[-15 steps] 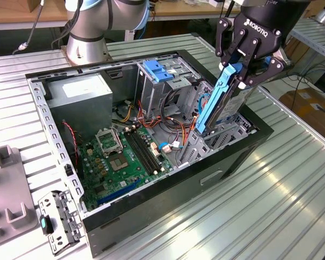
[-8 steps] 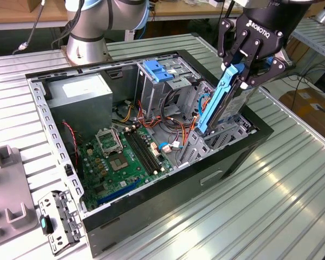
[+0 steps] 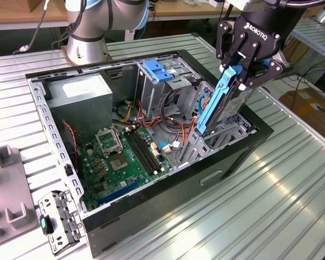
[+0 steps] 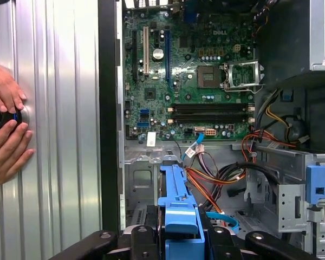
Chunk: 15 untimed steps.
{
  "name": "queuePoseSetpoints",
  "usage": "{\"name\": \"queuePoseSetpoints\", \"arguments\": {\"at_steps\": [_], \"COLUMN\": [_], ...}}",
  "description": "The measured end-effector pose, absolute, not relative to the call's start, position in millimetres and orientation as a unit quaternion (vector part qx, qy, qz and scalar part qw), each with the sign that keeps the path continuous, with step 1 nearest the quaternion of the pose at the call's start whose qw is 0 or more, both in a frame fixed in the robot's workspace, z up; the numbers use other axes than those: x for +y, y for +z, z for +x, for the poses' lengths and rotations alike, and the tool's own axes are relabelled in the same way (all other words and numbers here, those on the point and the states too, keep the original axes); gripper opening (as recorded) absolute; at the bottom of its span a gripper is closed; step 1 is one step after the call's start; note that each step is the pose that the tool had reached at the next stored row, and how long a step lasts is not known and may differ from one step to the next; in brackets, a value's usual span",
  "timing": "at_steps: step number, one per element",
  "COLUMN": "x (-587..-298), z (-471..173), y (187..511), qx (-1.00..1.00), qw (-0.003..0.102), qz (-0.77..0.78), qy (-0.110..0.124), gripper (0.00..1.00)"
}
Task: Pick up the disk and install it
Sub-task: 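Insert the disk into the insertion slot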
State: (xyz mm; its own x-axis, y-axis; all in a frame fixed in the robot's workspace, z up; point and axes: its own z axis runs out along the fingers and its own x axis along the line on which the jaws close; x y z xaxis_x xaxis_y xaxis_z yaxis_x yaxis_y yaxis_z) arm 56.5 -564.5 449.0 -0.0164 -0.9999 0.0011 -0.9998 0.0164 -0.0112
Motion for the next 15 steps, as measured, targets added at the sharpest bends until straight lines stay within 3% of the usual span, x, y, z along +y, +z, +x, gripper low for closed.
{"name": "queuePoseSetpoints", "arguments": {"at_steps": [15], "x": [-565], "z": [56], "y": [439], "qx": [0.712], "qw": [0.004], "qz": [-0.703], "qy": [-0.004], "gripper": [0.37]}}
